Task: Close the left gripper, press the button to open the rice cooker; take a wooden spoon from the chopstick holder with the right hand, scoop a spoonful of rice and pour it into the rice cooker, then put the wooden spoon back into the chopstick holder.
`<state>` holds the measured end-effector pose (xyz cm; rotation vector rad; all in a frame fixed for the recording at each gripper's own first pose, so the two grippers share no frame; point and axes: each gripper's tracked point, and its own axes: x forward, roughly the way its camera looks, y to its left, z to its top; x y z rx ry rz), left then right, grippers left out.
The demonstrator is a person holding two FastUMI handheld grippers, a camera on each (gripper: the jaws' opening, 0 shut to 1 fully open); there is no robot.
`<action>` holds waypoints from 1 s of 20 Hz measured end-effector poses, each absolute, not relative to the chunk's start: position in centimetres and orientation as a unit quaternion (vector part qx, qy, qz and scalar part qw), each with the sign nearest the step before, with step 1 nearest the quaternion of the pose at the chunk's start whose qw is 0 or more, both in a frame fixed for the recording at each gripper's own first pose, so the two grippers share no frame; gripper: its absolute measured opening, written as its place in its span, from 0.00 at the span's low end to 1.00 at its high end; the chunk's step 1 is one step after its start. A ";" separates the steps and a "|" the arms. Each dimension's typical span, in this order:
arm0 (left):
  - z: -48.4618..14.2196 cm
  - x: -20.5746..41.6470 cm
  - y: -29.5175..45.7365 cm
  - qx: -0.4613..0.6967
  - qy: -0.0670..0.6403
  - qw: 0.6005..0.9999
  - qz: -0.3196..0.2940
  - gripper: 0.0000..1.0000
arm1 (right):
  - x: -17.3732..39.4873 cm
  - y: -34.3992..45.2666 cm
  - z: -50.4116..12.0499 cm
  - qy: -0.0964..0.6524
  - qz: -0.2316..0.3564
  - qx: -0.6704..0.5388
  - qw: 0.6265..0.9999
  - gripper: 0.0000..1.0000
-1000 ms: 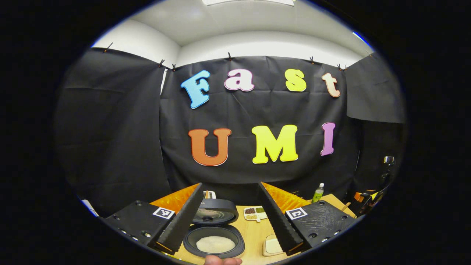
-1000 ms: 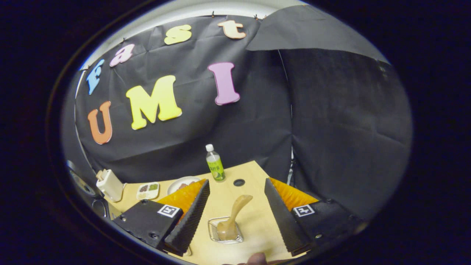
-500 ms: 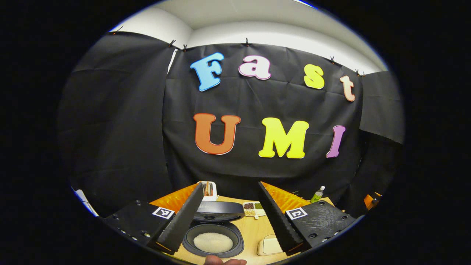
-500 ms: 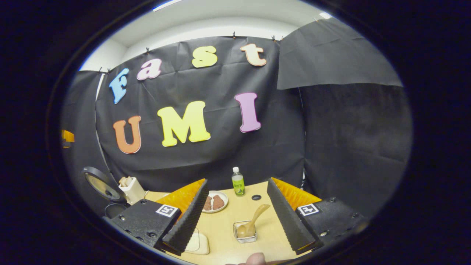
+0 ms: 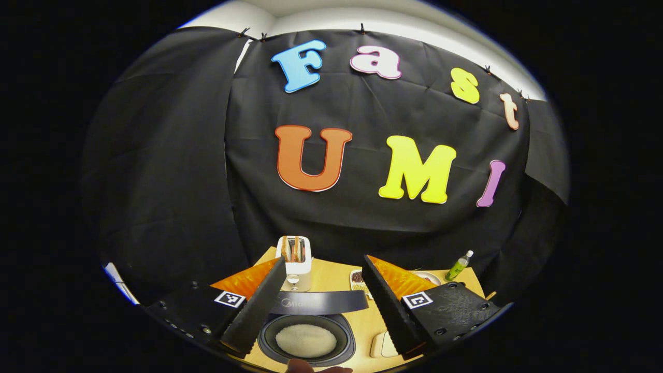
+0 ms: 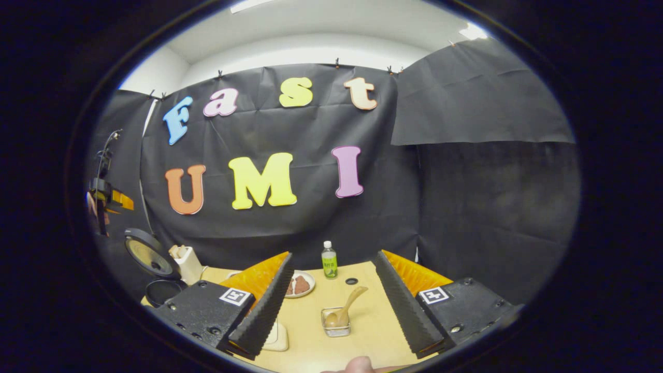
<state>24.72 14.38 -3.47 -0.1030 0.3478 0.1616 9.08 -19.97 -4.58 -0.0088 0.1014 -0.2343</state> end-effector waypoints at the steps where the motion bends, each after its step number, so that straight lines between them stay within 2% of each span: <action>1: -4.5 25.1 14.9 -0.055 0.189 0.977 0.086 0.95 | 8.6 -20.2 -4.6 0.051 -0.122 -0.005 0.991 1.00; 6: -8.1 25.5 15.6 -0.075 0.243 0.962 0.096 0.95 | 7.6 -20.7 -4.1 0.051 -0.137 -0.008 0.989 0.99; 11: -9.0 24.2 15.4 -0.066 0.259 0.958 0.102 0.96 | 7.9 -19.5 -3.6 0.047 -0.118 -0.020 0.992 1.00; 15: -10.1 21.6 14.4 -0.095 0.277 0.952 0.089 0.96 | 8.4 -18.1 -3.4 0.050 -0.095 -0.015 0.994 1.00; 20: -14.7 16.7 12.7 -0.131 0.336 0.930 0.077 0.96 | 9.2 -16.4 -3.5 0.050 -0.068 -0.012 0.996 0.99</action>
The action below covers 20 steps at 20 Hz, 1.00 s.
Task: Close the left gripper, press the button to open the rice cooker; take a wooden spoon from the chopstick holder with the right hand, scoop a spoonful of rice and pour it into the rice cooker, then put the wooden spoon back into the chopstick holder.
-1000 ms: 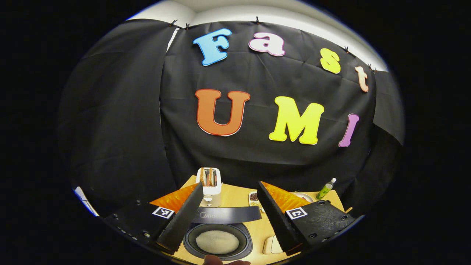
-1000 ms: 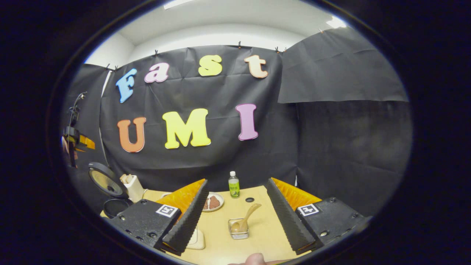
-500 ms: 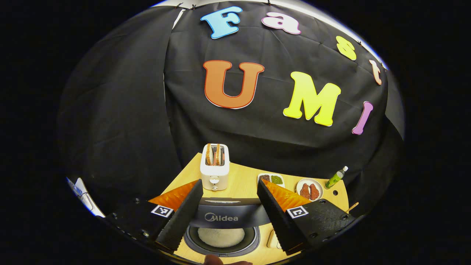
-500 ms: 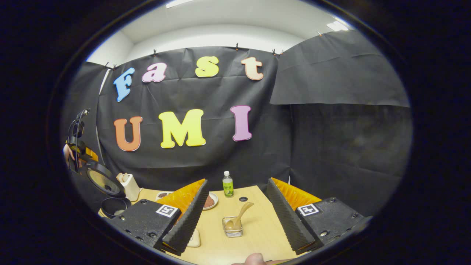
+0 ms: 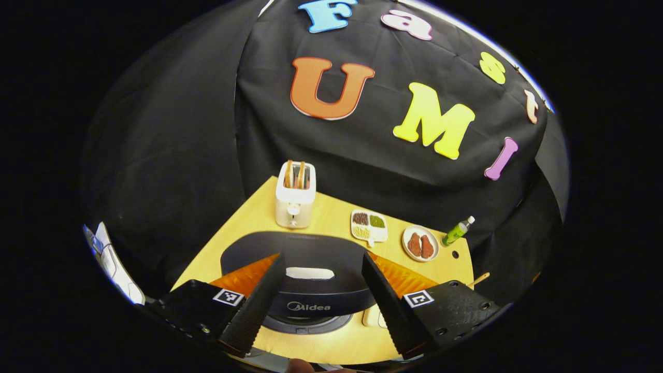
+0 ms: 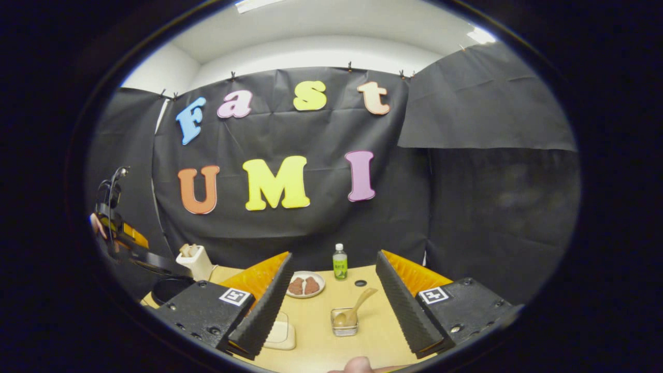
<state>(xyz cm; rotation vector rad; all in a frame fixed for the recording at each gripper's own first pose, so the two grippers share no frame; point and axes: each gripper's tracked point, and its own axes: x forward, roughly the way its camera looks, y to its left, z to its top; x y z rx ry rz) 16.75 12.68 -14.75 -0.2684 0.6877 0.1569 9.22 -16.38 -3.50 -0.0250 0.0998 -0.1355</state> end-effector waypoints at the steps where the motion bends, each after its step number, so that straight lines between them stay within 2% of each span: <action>1: -15.6 15.4 12.9 -0.130 0.344 0.927 0.077 0.96 | 9.4 -15.9 -3.7 0.052 -0.062 -0.012 0.997 1.00; 7: -19.2 12.5 11.7 -0.133 0.385 0.910 0.077 0.97 | 9.8 -14.0 -4.0 0.059 -0.032 -0.022 0.997 1.00; 10: -21.2 11.7 11.6 -0.138 0.405 0.900 0.078 0.97 | 9.8 -14.0 -4.4 0.063 -0.030 -0.019 0.997 1.00; 11: -21.7 11.5 11.5 -0.140 0.412 0.897 0.079 1.00 | 9.8 -14.2 -4.5 0.066 -0.031 -0.016 0.997 1.00; 12: -22.3 11.4 11.5 -0.141 0.417 0.894 0.079 0.97 | 9.8 -14.4 -4.5 0.066 -0.032 -0.014 0.997 1.00; 16: -24.2 11.1 11.4 -0.145 0.431 0.887 0.081 0.97 | 10.2 -15.2 -4.8 0.070 -0.037 -0.011 0.997 1.00; 17: -24.6 10.9 12.0 -0.141 0.435 0.885 0.089 0.95 | 10.3 -15.2 -4.9 0.071 -0.037 -0.009 0.997 1.00; 20: -25.0 10.9 12.3 -0.154 0.440 0.879 0.096 0.65 | 10.6 -15.2 -5.1 0.074 -0.035 -0.008 0.997 1.00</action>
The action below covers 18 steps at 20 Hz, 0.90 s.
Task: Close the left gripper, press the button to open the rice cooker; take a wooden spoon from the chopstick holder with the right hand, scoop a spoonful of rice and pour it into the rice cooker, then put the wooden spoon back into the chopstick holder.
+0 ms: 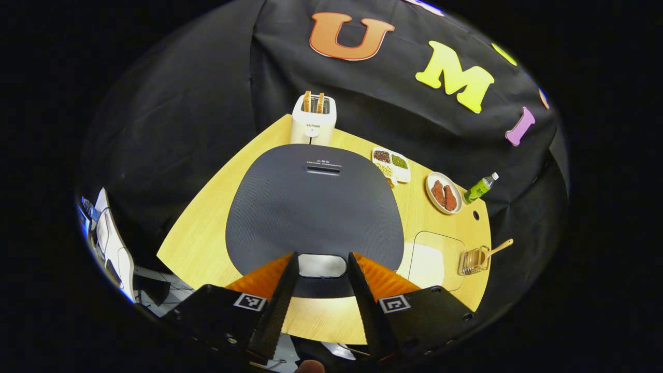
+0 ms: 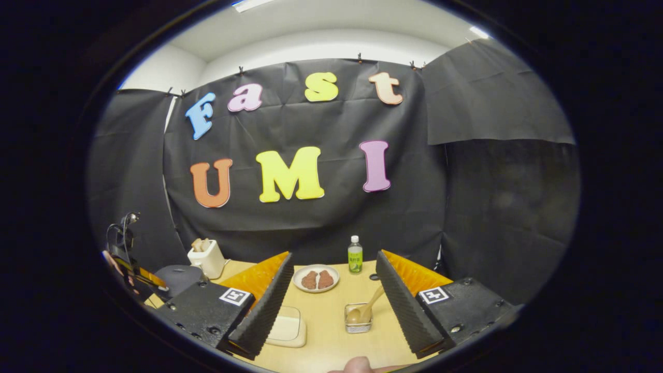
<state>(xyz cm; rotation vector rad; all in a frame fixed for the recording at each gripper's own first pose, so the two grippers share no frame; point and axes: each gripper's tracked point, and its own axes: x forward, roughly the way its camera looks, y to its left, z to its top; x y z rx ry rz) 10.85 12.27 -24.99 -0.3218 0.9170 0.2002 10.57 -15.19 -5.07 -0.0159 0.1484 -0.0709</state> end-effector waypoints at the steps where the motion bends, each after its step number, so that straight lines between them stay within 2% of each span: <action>1: -25.4 10.8 12.2 -0.156 0.442 0.878 0.097 0.65 | 10.7 -15.1 -5.2 0.076 -0.034 -0.008 0.996 1.00; 10: -28.1 10.1 11.9 -0.075 0.449 0.886 0.090 0.66 | 12.3 -13.5 -7.3 0.096 -0.014 0.002 0.995 1.00; 18: -28.2 10.3 12.1 -0.113 0.426 0.892 0.104 0.67 | 14.3 -12.5 -9.4 0.122 0.013 0.030 0.992 0.99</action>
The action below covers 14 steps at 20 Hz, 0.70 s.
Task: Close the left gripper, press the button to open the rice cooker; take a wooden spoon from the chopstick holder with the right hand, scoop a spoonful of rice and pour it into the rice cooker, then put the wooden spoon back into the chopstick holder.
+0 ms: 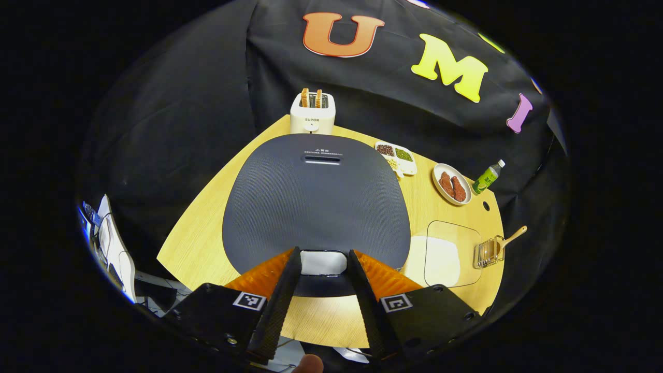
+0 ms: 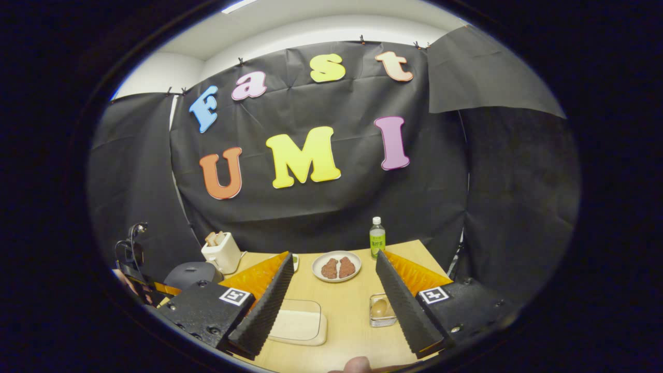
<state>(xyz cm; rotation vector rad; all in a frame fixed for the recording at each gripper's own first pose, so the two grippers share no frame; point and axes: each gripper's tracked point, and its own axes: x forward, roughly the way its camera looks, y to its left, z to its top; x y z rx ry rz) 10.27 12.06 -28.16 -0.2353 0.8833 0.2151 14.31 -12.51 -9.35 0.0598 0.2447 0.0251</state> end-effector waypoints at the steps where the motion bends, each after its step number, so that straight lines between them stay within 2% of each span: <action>1: -28.2 10.3 12.1 -0.115 0.424 0.892 0.106 0.67 | 14.6 -12.3 -9.3 0.121 0.018 0.032 0.992 1.00; 6: -27.5 11.1 12.5 -0.088 0.390 0.906 0.141 0.66 | 15.6 -12.2 -9.6 0.124 0.046 0.033 0.991 1.00; 9: -25.5 11.8 12.5 -0.074 0.362 0.915 0.159 0.71 | 16.9 -13.7 -9.3 0.121 0.050 0.028 0.991 0.99; 14: -25.6 9.7 10.8 -0.072 0.394 0.905 0.146 0.71 | 18.7 -15.0 -9.6 0.127 0.061 0.039 0.989 0.99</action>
